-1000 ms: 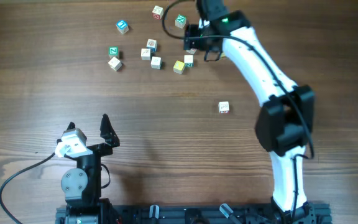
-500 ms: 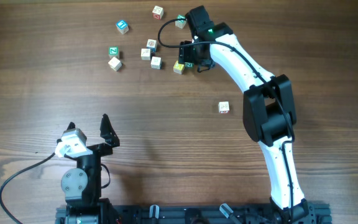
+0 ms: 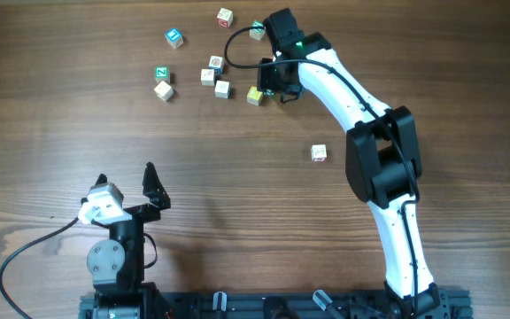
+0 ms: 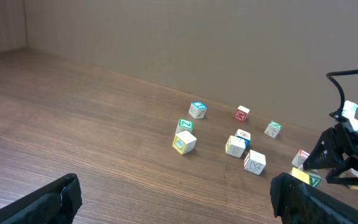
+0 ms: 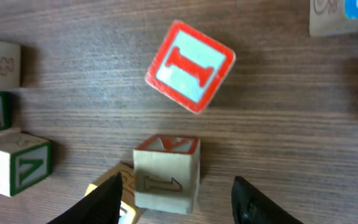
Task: Form a horizontal line
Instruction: 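Grasp the red-bordered A block with the right gripper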
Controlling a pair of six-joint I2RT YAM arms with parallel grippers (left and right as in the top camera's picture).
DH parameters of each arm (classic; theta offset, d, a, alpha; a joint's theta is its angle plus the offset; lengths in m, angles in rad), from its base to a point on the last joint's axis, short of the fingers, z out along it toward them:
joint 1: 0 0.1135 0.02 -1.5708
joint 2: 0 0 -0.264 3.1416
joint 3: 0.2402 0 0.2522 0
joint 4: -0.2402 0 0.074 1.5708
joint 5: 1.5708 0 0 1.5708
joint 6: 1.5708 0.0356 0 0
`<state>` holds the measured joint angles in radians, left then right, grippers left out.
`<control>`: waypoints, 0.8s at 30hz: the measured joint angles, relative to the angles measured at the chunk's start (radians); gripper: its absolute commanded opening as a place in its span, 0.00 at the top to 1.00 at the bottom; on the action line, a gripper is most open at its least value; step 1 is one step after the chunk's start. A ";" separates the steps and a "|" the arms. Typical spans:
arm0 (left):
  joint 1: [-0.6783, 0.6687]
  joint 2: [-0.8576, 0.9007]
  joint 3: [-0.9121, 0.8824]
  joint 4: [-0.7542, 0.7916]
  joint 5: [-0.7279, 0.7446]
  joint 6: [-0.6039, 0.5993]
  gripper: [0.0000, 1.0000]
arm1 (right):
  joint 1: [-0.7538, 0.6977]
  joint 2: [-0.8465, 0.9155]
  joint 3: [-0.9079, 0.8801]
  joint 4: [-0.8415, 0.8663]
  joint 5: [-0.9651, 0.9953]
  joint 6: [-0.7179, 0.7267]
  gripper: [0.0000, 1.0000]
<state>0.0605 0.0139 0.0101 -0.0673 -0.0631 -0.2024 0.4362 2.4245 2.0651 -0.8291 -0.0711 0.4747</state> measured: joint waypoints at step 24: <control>0.000 0.000 0.000 0.000 0.000 0.000 0.00 | 0.000 0.001 -0.049 0.078 0.032 0.026 0.63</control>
<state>0.0605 0.0139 0.0101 -0.0673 -0.0631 -0.2028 0.4362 2.4252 2.0159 -0.7509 -0.0391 0.5003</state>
